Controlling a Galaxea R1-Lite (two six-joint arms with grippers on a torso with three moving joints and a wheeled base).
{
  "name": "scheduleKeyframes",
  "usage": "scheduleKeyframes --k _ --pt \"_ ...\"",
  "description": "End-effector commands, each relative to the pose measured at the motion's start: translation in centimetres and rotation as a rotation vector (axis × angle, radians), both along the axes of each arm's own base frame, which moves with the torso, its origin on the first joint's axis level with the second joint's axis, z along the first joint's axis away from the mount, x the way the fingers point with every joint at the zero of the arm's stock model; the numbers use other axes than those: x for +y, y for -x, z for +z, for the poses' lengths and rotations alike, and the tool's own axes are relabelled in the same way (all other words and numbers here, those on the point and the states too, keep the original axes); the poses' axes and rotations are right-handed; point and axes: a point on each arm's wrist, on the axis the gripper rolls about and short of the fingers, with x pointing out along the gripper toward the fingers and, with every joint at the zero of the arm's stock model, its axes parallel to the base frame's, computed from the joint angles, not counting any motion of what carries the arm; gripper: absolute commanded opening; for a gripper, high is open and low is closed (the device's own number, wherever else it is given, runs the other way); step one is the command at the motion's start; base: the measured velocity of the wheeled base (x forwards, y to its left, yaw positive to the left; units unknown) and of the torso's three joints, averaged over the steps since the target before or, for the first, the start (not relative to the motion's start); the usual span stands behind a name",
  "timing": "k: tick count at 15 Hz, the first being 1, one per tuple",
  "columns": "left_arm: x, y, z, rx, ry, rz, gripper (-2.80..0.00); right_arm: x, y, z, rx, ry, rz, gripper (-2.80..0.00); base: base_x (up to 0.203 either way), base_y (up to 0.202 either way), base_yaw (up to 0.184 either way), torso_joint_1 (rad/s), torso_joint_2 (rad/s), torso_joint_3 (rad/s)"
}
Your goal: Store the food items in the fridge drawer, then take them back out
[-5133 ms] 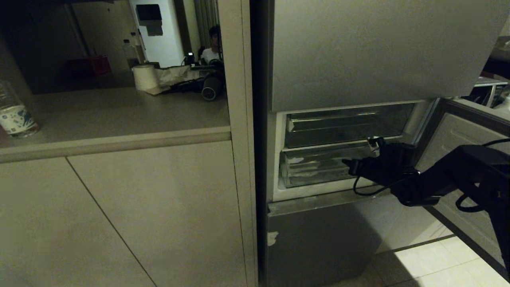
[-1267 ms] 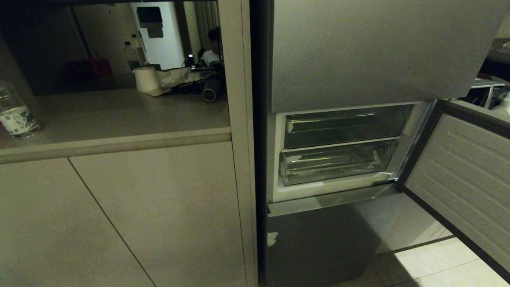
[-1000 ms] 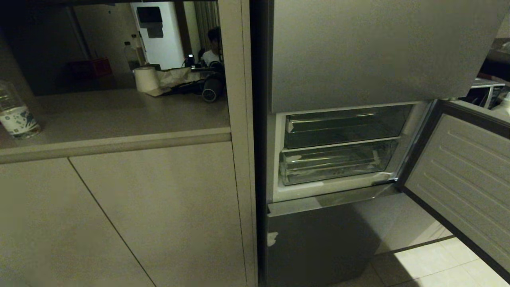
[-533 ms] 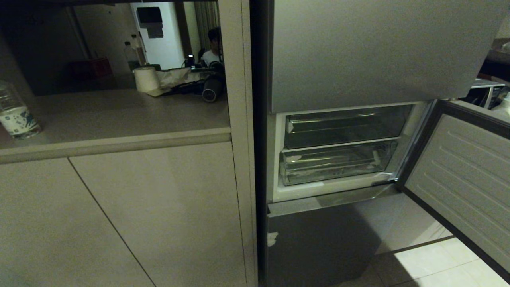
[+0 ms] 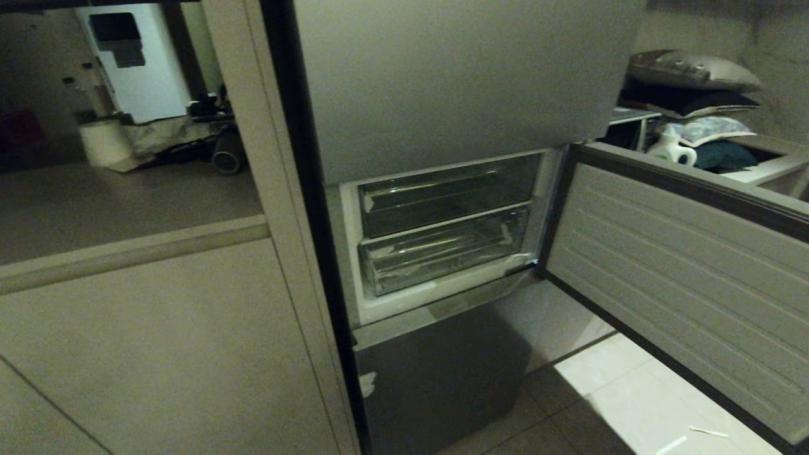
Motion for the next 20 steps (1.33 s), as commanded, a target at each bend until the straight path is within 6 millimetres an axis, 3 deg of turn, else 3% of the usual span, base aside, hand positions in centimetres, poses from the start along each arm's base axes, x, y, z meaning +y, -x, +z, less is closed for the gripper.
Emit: scheduleKeyframes --k 1,9,13,17,20 --pt "0.0 0.0 0.0 0.001 0.0 0.0 -2.8 0.0 -0.3 -0.8 0.03 -0.015 -0.009 -2.8 0.003 0.005 -0.176 0.002 0.01 -0.002" --pt "0.0 0.0 0.0 0.001 0.0 0.0 -2.8 0.0 -0.2 -0.8 0.027 -0.033 -0.011 -2.8 -0.001 0.005 -0.172 0.002 0.0 0.002" --pt "0.0 0.0 0.0 0.001 0.0 0.0 -2.8 0.0 -0.6 -0.7 0.072 -0.052 -0.013 -2.8 -0.002 0.003 -0.05 0.002 0.0 0.001" --pt "0.0 0.0 0.0 0.001 0.0 0.0 -2.8 -0.1 -1.7 2.4 0.092 -0.101 -0.086 -2.8 0.0 0.0 0.0 0.0 0.0 0.0" --pt "0.0 0.0 0.0 0.001 0.0 0.0 -2.8 -0.6 -5.2 6.0 0.238 -0.189 -0.221 -2.8 0.0 0.0 0.0 0.0 0.0 0.0"
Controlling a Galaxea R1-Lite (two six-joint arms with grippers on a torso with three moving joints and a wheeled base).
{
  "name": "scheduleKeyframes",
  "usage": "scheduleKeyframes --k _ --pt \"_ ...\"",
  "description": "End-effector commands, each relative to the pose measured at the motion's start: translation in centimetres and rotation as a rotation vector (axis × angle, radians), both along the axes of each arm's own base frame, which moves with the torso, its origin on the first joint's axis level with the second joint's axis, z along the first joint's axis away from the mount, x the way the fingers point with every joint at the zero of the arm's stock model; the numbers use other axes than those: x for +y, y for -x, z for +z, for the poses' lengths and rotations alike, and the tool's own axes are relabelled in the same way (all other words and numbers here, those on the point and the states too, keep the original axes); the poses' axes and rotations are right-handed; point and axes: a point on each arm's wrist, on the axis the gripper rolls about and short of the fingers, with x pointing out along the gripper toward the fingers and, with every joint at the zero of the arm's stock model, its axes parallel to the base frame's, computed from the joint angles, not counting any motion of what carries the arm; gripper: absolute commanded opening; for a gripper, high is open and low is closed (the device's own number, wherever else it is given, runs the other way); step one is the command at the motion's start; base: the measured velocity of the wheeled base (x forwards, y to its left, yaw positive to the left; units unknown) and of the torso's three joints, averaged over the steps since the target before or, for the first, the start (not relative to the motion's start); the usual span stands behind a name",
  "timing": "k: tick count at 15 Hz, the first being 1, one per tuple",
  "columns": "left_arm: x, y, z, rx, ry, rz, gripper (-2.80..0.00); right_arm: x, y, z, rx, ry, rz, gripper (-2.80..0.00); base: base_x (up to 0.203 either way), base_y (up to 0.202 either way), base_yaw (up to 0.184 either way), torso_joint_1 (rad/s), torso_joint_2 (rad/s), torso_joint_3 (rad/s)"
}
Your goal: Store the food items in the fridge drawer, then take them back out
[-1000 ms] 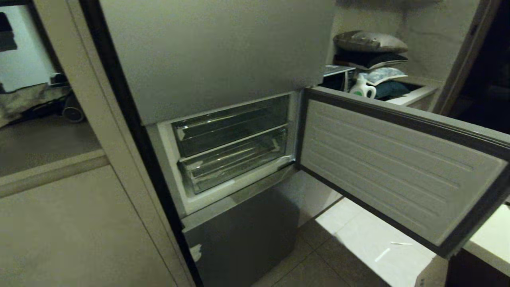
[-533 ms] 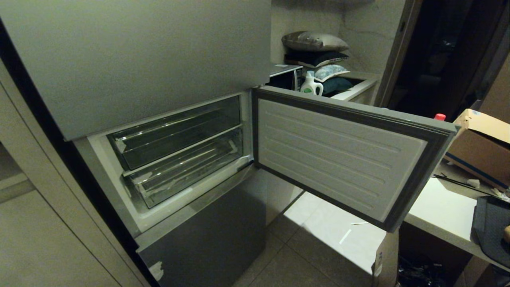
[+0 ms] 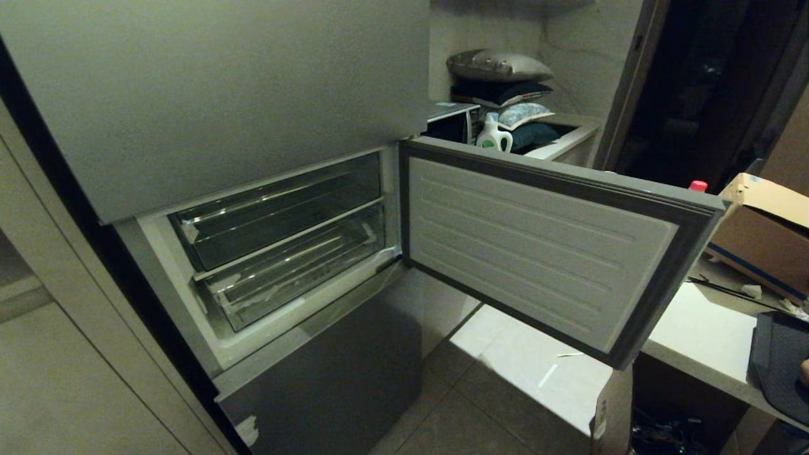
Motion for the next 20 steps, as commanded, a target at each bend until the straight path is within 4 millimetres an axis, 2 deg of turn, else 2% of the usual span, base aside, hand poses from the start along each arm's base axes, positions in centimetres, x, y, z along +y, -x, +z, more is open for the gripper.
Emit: scheduleKeyframes --k 1,3,6,11,14,16,20 --pt "0.0 0.0 0.0 0.001 0.0 0.0 -2.8 -0.8 -4.2 2.5 0.185 -0.061 -0.116 -2.8 0.0 0.0 0.0 0.0 0.0 0.0" --pt "0.0 0.0 0.0 0.003 0.0 0.0 -2.8 -2.3 -7.0 4.2 0.204 -0.1 -0.206 -2.8 0.0 0.0 0.0 0.0 0.0 0.0" --pt "0.0 0.0 0.0 0.002 0.0 0.0 -2.8 -4.8 -10.9 5.8 0.201 -0.127 -0.241 -2.8 0.0 0.0 0.0 0.0 0.0 0.0" --pt "0.0 0.0 0.0 0.001 0.0 0.0 -2.8 -7.7 -16.5 5.9 0.264 -0.148 -0.228 -2.8 0.0 0.0 0.0 0.0 0.0 0.0" --pt "0.0 0.0 0.0 0.001 0.0 0.0 -2.8 -8.8 -19.3 6.3 0.254 -0.165 -0.125 -2.8 0.0 0.0 0.0 0.0 0.0 0.0" --pt "0.0 0.0 0.0 0.002 0.0 0.0 -2.8 -8.6 -20.9 6.1 0.262 -0.173 -0.055 -2.8 0.0 0.0 0.0 0.0 0.0 0.0" --pt "0.0 0.0 0.0 0.001 0.0 0.0 -2.8 -8.9 -23.4 6.5 0.254 -0.184 -0.028 -2.8 0.0 0.0 0.0 0.0 0.0 0.0"
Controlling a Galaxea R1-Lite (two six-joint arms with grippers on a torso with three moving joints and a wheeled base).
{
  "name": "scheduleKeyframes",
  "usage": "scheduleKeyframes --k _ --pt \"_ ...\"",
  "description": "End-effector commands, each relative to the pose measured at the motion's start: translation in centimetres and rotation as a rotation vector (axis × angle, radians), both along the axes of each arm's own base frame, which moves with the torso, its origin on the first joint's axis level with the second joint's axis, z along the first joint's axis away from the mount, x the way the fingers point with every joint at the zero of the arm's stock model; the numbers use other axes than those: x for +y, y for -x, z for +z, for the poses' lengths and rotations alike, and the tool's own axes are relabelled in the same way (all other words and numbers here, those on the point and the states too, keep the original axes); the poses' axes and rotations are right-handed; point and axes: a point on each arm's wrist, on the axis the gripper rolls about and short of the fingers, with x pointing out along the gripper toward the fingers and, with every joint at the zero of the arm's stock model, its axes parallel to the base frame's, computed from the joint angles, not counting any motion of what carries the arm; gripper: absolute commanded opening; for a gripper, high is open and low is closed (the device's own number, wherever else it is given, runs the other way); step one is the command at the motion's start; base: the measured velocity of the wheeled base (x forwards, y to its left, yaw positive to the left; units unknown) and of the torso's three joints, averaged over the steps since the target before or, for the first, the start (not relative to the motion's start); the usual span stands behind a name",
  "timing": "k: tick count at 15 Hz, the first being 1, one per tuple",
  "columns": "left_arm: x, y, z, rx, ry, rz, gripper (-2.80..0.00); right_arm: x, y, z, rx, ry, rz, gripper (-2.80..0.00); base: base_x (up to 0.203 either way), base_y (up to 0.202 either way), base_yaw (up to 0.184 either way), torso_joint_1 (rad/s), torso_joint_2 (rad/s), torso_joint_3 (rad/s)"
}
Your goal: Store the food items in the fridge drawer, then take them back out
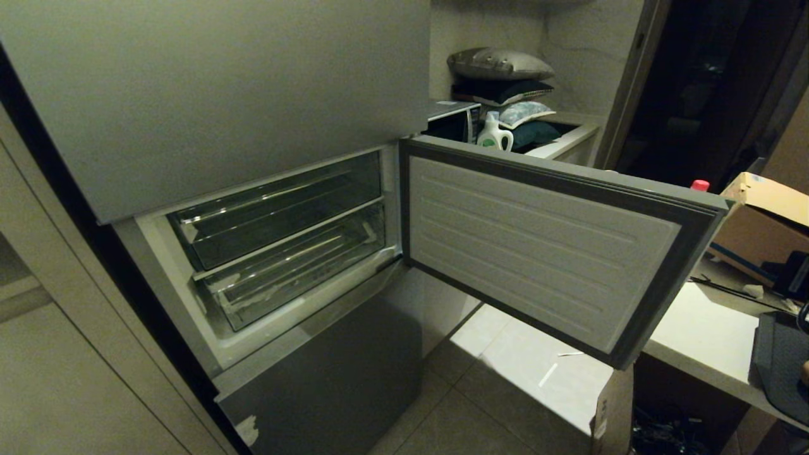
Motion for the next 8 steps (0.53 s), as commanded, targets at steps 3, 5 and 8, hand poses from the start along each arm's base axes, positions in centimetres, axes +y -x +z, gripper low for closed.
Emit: scheduleKeyframes --k 3,5,8 --pt "0.0 0.0 0.0 0.002 0.0 0.0 -2.8 -0.7 -1.8 0.0 0.008 0.0 0.0 -2.8 0.0 0.0 0.0 0.0 0.0 0.0" --pt "0.0 0.0 0.0 0.002 0.0 0.0 -2.8 -0.8 -2.1 0.1 0.004 0.003 -0.008 -2.8 0.0 0.0 0.0 0.0 0.0 0.0" --pt "0.0 0.0 0.0 0.001 0.0 0.0 -2.8 -1.6 -3.5 0.8 -0.018 0.006 -0.016 -2.8 0.0 0.0 0.0 0.0 0.0 0.0"
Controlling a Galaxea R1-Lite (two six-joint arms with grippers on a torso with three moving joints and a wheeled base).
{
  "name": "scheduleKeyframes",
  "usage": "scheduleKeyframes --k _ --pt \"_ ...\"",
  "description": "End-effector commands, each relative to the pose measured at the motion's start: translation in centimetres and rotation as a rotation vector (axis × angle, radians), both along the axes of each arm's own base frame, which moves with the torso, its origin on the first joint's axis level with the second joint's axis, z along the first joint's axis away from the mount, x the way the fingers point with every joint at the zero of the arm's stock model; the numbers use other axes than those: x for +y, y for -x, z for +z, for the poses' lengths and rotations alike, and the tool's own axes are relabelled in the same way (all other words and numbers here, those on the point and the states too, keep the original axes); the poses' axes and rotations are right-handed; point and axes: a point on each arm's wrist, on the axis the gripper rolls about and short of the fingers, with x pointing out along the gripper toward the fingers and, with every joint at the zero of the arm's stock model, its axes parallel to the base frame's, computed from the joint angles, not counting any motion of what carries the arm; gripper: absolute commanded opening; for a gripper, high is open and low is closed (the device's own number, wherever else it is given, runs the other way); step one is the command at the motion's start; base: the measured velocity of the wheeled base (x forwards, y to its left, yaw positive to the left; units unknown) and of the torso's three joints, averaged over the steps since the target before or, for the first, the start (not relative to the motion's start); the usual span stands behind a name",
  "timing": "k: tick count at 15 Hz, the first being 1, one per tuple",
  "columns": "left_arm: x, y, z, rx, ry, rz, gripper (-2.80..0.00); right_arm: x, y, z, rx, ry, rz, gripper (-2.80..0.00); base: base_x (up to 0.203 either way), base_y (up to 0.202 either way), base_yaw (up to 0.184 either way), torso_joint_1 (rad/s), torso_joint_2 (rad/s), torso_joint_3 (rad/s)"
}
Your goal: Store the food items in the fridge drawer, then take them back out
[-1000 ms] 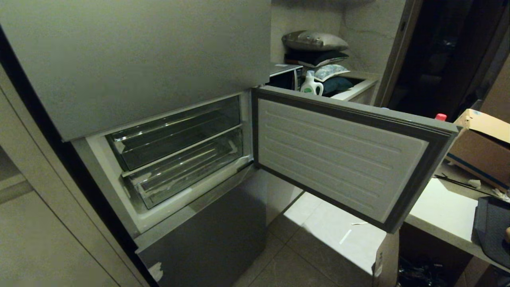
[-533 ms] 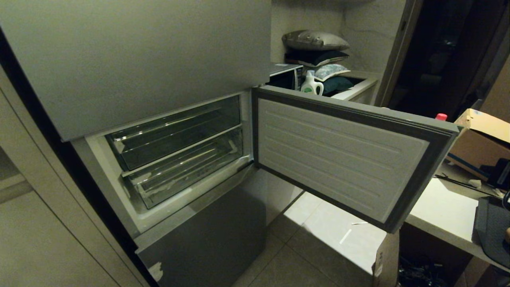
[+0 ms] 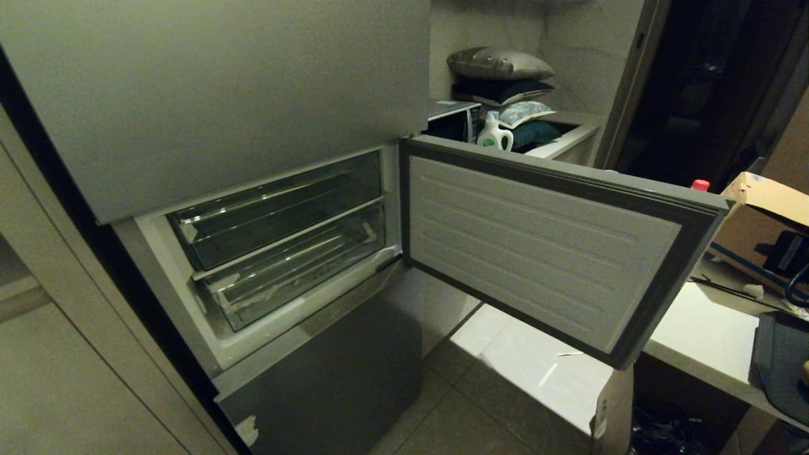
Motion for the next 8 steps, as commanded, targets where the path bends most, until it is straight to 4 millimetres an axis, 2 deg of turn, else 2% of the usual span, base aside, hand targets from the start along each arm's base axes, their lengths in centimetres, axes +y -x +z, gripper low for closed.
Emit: scheduleKeyframes --k 1,8 --pt "0.0 0.0 0.0 0.003 0.0 0.0 -2.8 -0.6 -1.2 0.1 -0.003 -0.001 -0.004 -2.8 0.0 0.0 0.0 0.0 0.0 0.0" --pt "0.0 0.0 0.0 0.003 0.0 -0.001 -2.8 -2.0 -2.1 0.6 -0.018 0.002 -0.033 -2.8 0.0 0.0 0.0 0.0 0.0 0.0"
